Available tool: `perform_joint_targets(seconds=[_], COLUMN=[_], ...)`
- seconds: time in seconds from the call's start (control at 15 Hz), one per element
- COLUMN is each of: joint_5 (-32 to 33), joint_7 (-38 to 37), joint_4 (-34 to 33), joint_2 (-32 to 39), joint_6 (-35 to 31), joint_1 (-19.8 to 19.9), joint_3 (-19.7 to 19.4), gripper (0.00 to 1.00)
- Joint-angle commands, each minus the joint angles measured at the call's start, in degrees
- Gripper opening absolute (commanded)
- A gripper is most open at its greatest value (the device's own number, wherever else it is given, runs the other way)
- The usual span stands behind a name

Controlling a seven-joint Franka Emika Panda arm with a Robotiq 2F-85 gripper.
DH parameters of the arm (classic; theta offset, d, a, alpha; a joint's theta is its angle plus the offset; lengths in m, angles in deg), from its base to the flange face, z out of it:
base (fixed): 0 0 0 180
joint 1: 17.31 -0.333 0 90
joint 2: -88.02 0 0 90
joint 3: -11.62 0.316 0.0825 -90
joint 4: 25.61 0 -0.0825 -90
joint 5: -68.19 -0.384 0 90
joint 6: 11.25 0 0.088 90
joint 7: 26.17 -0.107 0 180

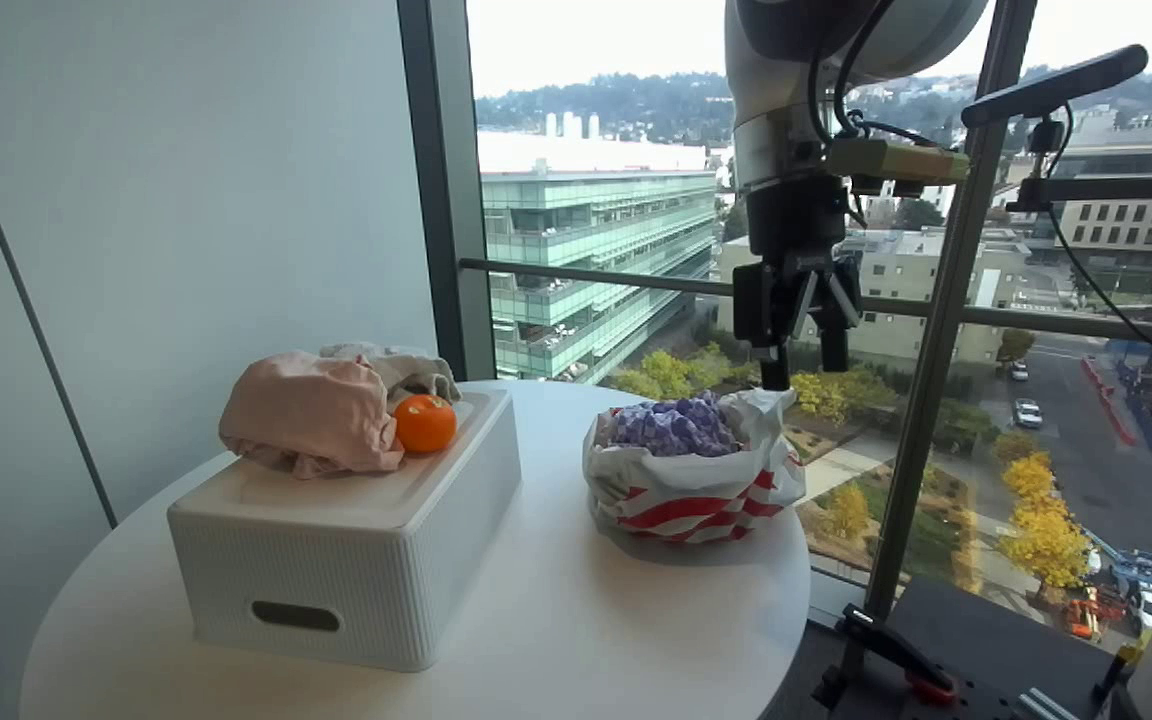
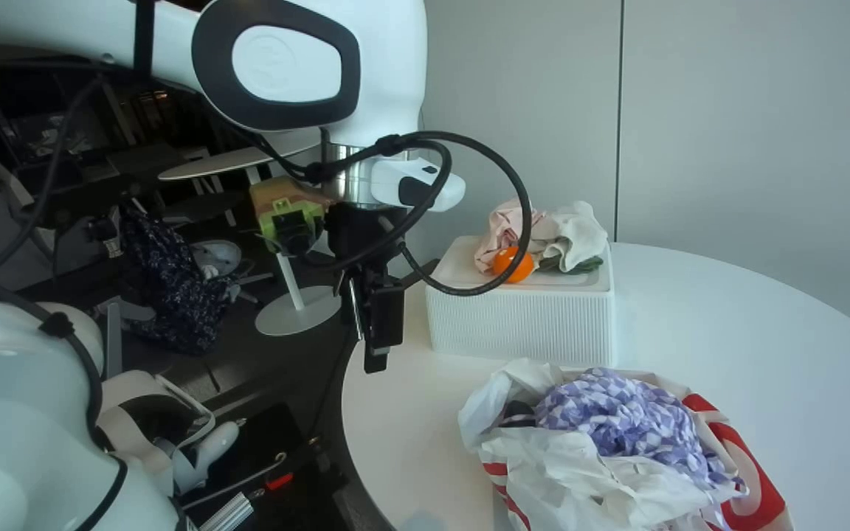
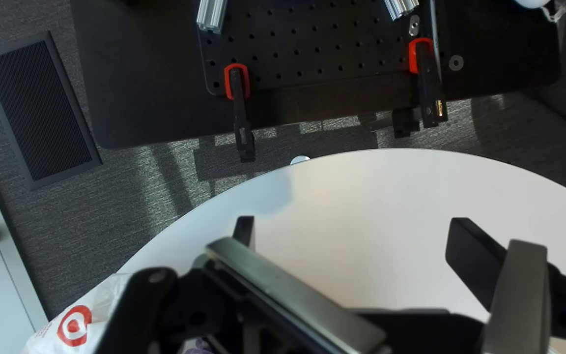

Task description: Move the clothes from the bag and place them on the box

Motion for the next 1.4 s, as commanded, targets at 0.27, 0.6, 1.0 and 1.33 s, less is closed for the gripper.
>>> perform_joint_targets(seconds=[0.27,0.6,1.0,1.33], joint_5=[-0.68,-4.36,-7.45,-1.46], joint_7=[-0.02,1.34,-1.21,-11.57], joint_4=[-0.71,-6.51,-17.76,-23.96], joint_2=[1.83,12.14,31.62,44.34], joint_6=[-0.37,-12.22,-28.69,-39.41], joint_1=[0.37,-0.10,0.41,1.62], joint_3=[-0.05,-2.36,-1.94,-2.74], gripper=[1.00,1.00,1.00,1.00])
